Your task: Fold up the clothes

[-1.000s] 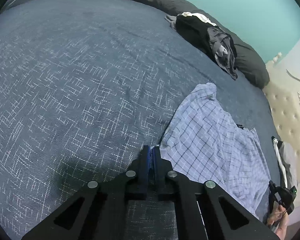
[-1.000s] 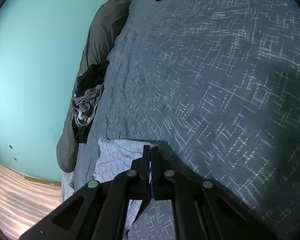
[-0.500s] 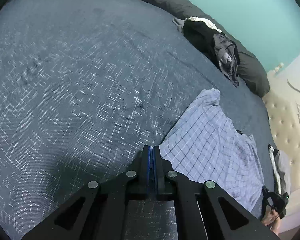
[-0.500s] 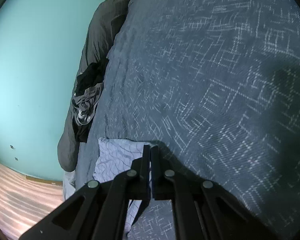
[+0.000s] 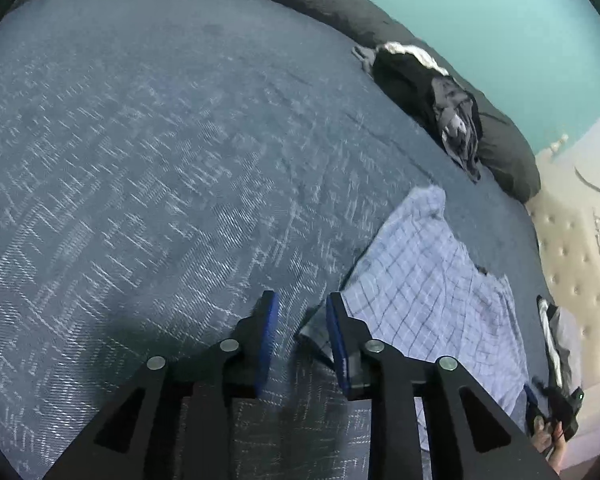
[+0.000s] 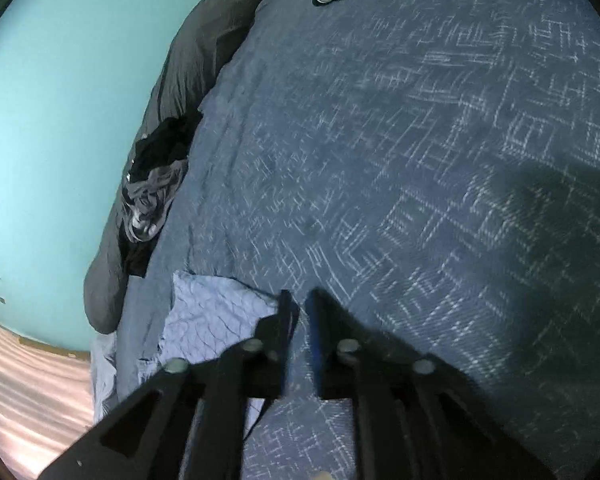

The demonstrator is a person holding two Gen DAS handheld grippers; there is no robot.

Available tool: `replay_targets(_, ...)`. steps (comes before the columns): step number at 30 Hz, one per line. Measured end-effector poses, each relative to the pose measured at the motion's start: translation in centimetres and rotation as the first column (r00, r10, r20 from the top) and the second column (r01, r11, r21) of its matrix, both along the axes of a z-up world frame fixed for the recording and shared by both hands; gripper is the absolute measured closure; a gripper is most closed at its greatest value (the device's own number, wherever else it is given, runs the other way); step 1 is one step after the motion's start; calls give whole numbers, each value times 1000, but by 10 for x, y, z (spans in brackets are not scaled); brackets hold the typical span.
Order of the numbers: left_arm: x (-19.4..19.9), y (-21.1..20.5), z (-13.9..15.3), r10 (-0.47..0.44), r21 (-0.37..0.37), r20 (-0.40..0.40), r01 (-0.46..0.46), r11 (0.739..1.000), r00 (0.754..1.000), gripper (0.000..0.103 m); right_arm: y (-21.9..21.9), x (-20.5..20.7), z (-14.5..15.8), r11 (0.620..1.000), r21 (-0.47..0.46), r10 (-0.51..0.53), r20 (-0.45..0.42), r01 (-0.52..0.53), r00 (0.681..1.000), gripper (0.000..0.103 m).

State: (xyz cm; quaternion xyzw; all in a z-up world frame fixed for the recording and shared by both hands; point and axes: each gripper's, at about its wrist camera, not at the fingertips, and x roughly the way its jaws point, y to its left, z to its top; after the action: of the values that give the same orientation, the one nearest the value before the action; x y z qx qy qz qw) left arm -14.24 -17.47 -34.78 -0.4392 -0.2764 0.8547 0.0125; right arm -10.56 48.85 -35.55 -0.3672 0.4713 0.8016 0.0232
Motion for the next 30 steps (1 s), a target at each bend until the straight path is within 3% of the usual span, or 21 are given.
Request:
replay_targets(2, -1, 4, -2, -15, -5, 3, 15, 1000, 1000, 75, -3, -2, 3, 1000, 5, 16, -16, -16, 1000, 65)
replay_targets(4, -3, 8, -4, -24, -5, 3, 24, 1000, 1000, 75, -9, -7, 7, 999, 33, 44, -23, -43, 999, 61)
replay_targets(12, -7, 10, -12, -34, 41, 16, 34, 999, 999, 78, -19, -19, 5, 990, 97, 104, 0, -104, 995, 61)
replay_targets(13, -8, 11, -12, -35, 44, 16, 34, 998, 999, 88, -20, -20, 5, 988, 106, 109, 0, -109, 994, 63)
replay_targets(14, -8, 11, -12, -35, 48, 16, 34, 998, 999, 99, -21, -21, 4, 987, 108, 117, -2, -116, 993, 71)
replay_targets(15, -8, 11, -13, -36, 59, 16, 35, 998, 999, 100, -23, -22, 4, 986, 109, 125, -5, -124, 992, 79)
replay_targets(16, -8, 11, -13, -34, 64, 14, 33, 997, 999, 100, -23, -24, 2, 986, 102, 131, -4, -130, 991, 95)
replay_targets(17, -8, 11, -11, -33, 62, 9, 33, 998, 999, 100, -23, -25, -1, 988, 89, 128, -3, -127, 992, 98)
replay_targets(25, 3, 5, 19, 0, 38, -92, 3, 999, 996, 100, -19, -19, 16, 994, 69, 86, -92, -80, 992, 101)
replay_targets(30, -7, 3, 16, 3, 40, -80, 0, 999, 997, 100, -14, -17, 16, 997, 45, 59, -107, -55, 992, 101)
